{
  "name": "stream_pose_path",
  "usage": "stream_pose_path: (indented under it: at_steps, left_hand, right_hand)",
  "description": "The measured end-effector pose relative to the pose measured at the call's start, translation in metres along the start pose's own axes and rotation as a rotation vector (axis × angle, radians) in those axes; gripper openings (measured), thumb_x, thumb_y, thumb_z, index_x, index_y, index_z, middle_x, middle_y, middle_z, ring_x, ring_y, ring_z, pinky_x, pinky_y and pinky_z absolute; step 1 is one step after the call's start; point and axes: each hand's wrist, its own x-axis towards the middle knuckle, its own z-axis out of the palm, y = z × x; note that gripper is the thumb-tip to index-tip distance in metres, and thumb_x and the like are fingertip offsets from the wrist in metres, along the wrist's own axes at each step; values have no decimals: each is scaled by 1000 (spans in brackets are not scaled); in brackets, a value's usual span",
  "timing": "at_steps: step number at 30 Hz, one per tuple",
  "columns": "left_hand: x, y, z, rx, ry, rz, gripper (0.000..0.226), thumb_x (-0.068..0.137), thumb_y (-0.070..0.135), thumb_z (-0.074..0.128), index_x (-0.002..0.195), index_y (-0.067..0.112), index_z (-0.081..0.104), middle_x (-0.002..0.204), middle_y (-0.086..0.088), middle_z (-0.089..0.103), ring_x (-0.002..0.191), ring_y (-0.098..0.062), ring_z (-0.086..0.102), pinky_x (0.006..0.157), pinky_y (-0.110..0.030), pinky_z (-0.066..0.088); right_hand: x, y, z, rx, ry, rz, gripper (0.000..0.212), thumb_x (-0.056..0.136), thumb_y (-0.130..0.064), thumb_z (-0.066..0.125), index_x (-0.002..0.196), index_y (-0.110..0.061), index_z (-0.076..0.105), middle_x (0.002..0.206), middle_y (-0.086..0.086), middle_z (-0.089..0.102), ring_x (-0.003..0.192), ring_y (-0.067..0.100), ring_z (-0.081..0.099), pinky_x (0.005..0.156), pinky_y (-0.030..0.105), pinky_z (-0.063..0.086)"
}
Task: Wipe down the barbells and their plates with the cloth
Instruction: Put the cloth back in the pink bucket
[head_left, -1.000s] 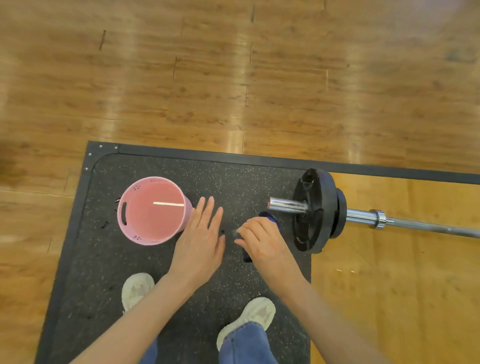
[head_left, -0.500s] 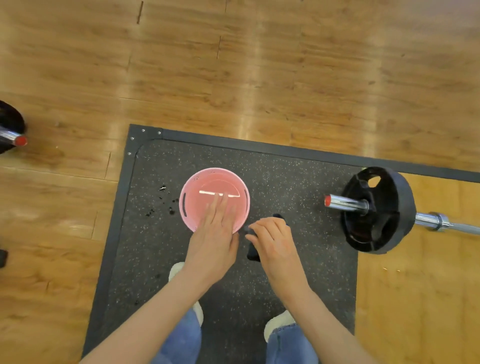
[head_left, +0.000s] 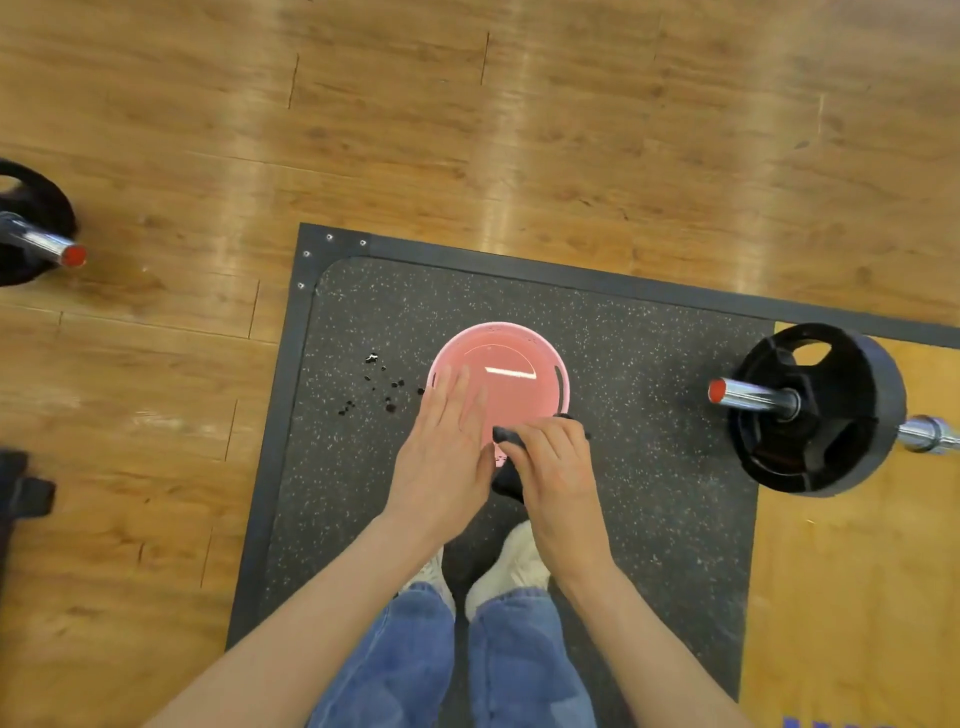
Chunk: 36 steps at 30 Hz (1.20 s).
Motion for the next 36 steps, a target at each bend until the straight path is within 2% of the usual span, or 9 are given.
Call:
stream_pose_path:
  at_steps: [5,7,9,13,20,24,26,31,36]
  left_hand:
    - [-2,3,2,-179,-82,-139,51,106,24,37,154,6,32,164,-8,23,155,-27,7,126,-37,0]
    - [0,3,-3,-385,-144,-222,38,105,25,42,142,19,47,143,4,50,140,-20,40,123,-37,19]
    - [3,6,-11,-648,-238,-350,26,104,26,45,127,25,58,111,9,65,103,-7,61,98,-28,45]
    - [7,13,-28,-963,-258,-512,24,105,21,46,111,19,69,96,10,70,93,-4,64,71,-11,44]
    - [13,18,-36,-1319,-154,-895,35,107,30,39,115,14,69,114,-9,71,108,-23,66,102,-42,50]
    - [4,4,-29,-1658,-46,-1043,32,108,24,42,101,9,70,88,-4,77,91,-19,69,87,-36,56]
    - [-3,-6,-26,-1757,-68,-1030,27,106,23,47,109,8,69,100,-7,76,101,-21,70,88,-35,57]
    - [-15,-32,-13,-1964,-109,-1050,30,107,21,43,122,2,62,117,-16,72,104,-22,70,75,-30,62]
    - [-23,-56,-14,-1964,-118,-1006,27,105,14,44,117,2,66,114,-15,73,102,-22,70,83,-30,60]
  right_hand:
    - [9,-7,1,138,-53,89,40,104,-32,39,108,-9,71,98,0,64,98,15,47,86,32,44]
    - [16,-12,-1,197,-75,155,38,102,-32,40,107,-11,71,97,-3,62,98,10,45,88,27,42]
    - [21,-19,-8,280,-98,236,35,102,-32,42,108,-14,72,97,-7,61,97,2,43,89,17,39]
    - [38,-35,-20,418,-126,416,25,105,-19,50,109,-22,74,98,-11,67,105,0,48,87,10,36]
    - [66,-53,-20,775,-153,851,50,108,-18,40,76,-34,75,81,-21,74,90,-1,68,93,31,51]
    - [71,-51,-3,883,-212,1108,30,105,-22,48,83,-27,69,87,-6,71,95,18,64,87,35,52]
    - [68,-50,6,898,-219,1186,18,103,-21,50,91,-22,64,91,-2,66,94,19,60,77,33,49]
    - [52,-58,27,943,-230,1268,17,98,-19,58,86,-16,70,89,6,73,84,20,62,76,33,49]
    - [40,-79,44,998,-411,1085,38,78,-61,72,94,-28,80,92,-5,78,90,16,69,86,35,50]
